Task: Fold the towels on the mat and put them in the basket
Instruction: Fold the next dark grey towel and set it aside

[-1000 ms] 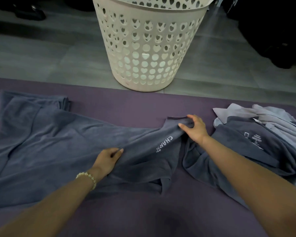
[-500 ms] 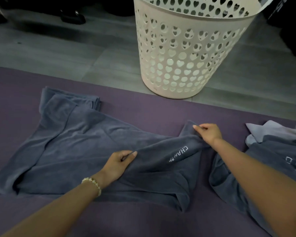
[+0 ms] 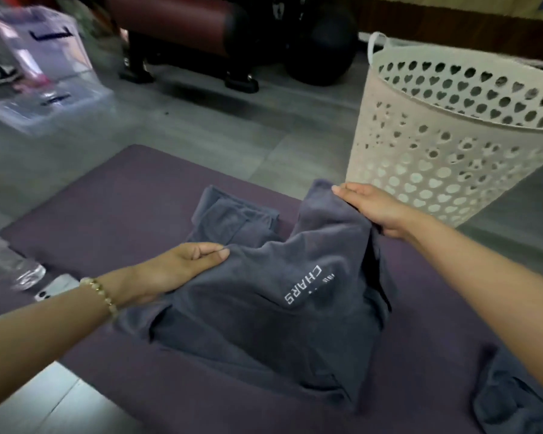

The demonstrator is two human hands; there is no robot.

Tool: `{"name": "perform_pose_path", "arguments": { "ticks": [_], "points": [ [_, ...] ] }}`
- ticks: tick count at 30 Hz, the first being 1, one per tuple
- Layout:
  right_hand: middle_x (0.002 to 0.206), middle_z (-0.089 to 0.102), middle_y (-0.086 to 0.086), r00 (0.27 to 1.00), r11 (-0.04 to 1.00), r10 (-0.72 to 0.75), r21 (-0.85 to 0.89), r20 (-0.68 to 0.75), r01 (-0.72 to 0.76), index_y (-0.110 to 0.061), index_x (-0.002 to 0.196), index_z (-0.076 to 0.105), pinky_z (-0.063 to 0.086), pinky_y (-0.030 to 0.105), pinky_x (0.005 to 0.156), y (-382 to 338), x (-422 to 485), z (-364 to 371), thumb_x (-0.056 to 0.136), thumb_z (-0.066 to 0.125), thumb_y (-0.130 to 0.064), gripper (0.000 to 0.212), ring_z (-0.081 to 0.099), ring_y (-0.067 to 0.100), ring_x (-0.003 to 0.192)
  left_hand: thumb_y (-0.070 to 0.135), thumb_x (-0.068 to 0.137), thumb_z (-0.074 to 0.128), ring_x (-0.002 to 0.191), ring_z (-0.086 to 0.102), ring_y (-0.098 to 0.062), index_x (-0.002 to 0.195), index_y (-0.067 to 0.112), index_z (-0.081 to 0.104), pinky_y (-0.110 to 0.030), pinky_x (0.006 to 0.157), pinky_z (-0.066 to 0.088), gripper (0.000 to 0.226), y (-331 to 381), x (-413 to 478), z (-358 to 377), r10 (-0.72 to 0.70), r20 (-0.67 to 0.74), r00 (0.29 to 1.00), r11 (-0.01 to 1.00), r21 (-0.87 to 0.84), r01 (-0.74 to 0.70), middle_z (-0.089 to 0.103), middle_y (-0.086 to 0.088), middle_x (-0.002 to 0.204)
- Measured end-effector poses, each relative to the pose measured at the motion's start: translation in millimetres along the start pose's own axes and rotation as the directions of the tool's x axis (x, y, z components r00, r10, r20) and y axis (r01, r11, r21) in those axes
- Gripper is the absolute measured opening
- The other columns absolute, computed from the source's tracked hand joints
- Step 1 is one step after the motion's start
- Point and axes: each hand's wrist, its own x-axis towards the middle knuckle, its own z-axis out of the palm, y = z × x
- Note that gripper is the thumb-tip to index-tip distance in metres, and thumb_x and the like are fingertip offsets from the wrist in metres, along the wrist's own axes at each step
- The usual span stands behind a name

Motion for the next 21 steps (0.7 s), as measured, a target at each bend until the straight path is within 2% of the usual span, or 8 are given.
{"name": "perform_pose_path", "arguments": {
  "ticks": [3,6,8,11,14,16,19,21],
  "points": [
    [0.074,0.059,0.002,0.999,1.000,-0.001,-0.008,0.053,0.001,-0.014,0.083,0.055,0.046,0.016,0.058,-21.7,31.7,46.0,0.099,0.048,-0.029,0.024,0.055,0.007,0.061,0.049,0.088,0.050,0.101,0.067,-0.024,0.111,0.013,0.067,-0.032,0.091,0.053,0.046,-30.8,-12.8,-41.5,-0.029,-0.111,0.993,0.999,-0.016,0.028,0.072,-0.009,0.105],
    [0.072,0.060,-0.001,0.994,1.000,0.015,-0.005,0.105,-0.015,-0.016,0.080,0.055,0.048,0.014,0.054,-32.4,68.6,90.9,0.100,0.047,-0.027,0.024,0.056,0.004,0.056,0.073,0.068,0.061,0.101,0.067,-0.021,0.107,0.017,0.069,-0.032,0.093,0.050,0.069,-66.7,-20.7,-73.7,-0.041,-0.177,0.983,0.998,-0.063,0.030,0.071,-0.008,0.105],
    [0.068,0.061,-0.003,0.990,1.000,0.015,0.019,0.143,-0.018,-0.016,0.079,0.055,0.047,0.014,0.054,-38.4,91.8,116.0,0.100,0.047,-0.026,0.025,0.057,0.002,0.055,0.058,0.084,0.054,0.102,0.066,-0.018,0.109,0.017,0.068,-0.030,0.094,0.048,0.050,-90.1,-22.6,-92.6,-0.057,-0.166,0.984,0.995,-0.091,0.042,0.071,-0.005,0.107],
    [0.068,0.058,-0.003,0.997,0.998,0.019,-0.057,0.078,-0.015,-0.017,0.076,0.055,0.045,0.012,0.053,-28.3,131.0,147.7,0.099,0.048,-0.022,0.025,0.055,0.001,0.053,0.030,0.096,0.046,0.091,0.066,-0.013,0.107,0.007,0.068,-0.017,0.081,0.052,0.034,-126.5,-24.8,-117.9,-0.114,-0.217,0.970,0.989,-0.115,0.090,0.072,-0.010,0.103],
    [0.083,0.060,0.002,0.998,0.934,-0.012,-0.358,-0.067,-0.013,-0.015,0.085,0.059,0.041,0.020,0.069,10.8,172.3,168.0,0.096,0.053,-0.018,0.013,0.055,0.012,0.078,0.038,0.093,0.054,0.081,0.065,-0.011,0.094,0.013,0.072,-0.014,0.073,0.051,0.031,-176.6,-21.6,-136.9,-0.158,-0.343,0.926,0.986,-0.012,0.164,0.074,-0.004,0.090],
    [0.091,0.059,0.001,0.989,0.884,0.003,-0.462,-0.149,-0.072,-0.011,0.097,0.065,0.038,0.022,0.076,32.6,189.3,177.0,0.095,0.055,-0.017,0.012,0.054,0.016,0.087,0.027,0.094,0.054,0.077,0.065,-0.012,0.085,0.021,0.071,-0.014,0.070,0.049,0.020,-207.8,-16.5,-143.4,-0.184,-0.398,0.899,0.972,0.059,0.225,0.074,0.007,0.077],
    [0.086,0.061,0.001,0.978,0.893,0.031,-0.434,-0.205,-0.119,-0.008,0.097,0.066,0.045,0.026,0.081,49.1,204.2,190.8,0.095,0.055,-0.015,0.013,0.058,0.019,0.086,0.023,0.094,0.055,0.074,0.065,-0.009,0.085,0.023,0.071,-0.018,0.070,0.048,0.018,-231.3,-6.1,-145.4,-0.219,-0.461,0.860,0.959,0.061,0.277,0.072,0.010,0.074],
    [0.071,0.059,-0.001,0.976,0.923,0.036,-0.366,-0.216,-0.115,-0.010,0.091,0.063,0.047,0.031,0.077,52.4,207.7,200.9,0.092,0.060,-0.022,0.013,0.057,0.020,0.077,0.024,0.094,0.056,0.068,0.063,-0.005,0.084,0.020,0.071,-0.018,0.069,0.048,0.019,-234.3,0.3,-146.0,-0.236,-0.456,0.858,0.961,0.018,0.274,0.072,0.009,0.072]
  ]
}}
